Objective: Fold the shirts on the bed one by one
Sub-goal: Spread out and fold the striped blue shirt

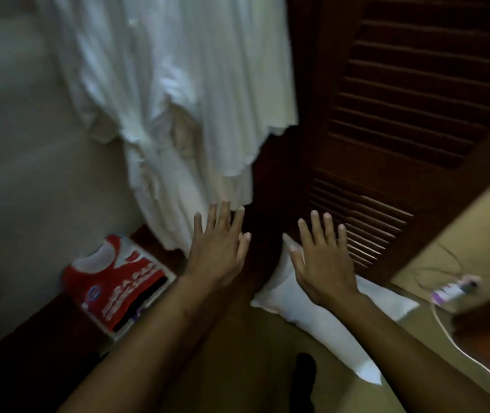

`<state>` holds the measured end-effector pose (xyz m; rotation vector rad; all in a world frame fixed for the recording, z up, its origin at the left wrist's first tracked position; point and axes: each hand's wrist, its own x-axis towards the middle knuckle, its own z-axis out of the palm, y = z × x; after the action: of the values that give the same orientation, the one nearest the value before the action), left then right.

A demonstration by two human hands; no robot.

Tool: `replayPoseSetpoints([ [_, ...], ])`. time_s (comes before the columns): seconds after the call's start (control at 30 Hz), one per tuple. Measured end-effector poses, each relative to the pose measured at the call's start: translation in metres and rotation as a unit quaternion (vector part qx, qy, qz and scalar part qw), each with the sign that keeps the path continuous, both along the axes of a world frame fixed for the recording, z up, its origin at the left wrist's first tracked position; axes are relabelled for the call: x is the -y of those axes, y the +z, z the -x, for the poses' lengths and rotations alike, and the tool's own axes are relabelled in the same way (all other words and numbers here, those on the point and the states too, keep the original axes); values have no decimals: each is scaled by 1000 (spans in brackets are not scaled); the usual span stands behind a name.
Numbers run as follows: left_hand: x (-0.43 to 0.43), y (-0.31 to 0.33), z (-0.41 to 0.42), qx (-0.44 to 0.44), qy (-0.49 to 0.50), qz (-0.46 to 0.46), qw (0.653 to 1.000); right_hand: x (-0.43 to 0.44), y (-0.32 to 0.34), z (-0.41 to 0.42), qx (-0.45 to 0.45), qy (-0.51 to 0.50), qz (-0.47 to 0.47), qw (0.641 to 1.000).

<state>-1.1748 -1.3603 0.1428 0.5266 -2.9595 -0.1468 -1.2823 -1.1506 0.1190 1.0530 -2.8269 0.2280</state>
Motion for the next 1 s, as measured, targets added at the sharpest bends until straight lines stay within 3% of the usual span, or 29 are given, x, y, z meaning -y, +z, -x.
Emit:
replayPoseSetpoints([
  [0.2,-170,28,49,10,-222,25,975,-181,25,-43,-21,-222,28,974],
  [0.37,-358,45,60,-15,-411,31,911,-349,41,-116,-37,-409,43,911],
  [0.6,-646,57,-24,-73,-629,-16,774,-574,49,-291,-63,-626,31,777],
  [0.73,-793,43,-112,-95,-743,-26,662,-675,45,-409,-76,-724,7,686],
  [0.8,-854,39,-161,-94,-795,-29,599,-714,42,-467,-81,-767,-4,636],
  [1.0,-998,34,-306,-54,-883,-30,464,-793,27,-624,-66,-869,4,491],
])
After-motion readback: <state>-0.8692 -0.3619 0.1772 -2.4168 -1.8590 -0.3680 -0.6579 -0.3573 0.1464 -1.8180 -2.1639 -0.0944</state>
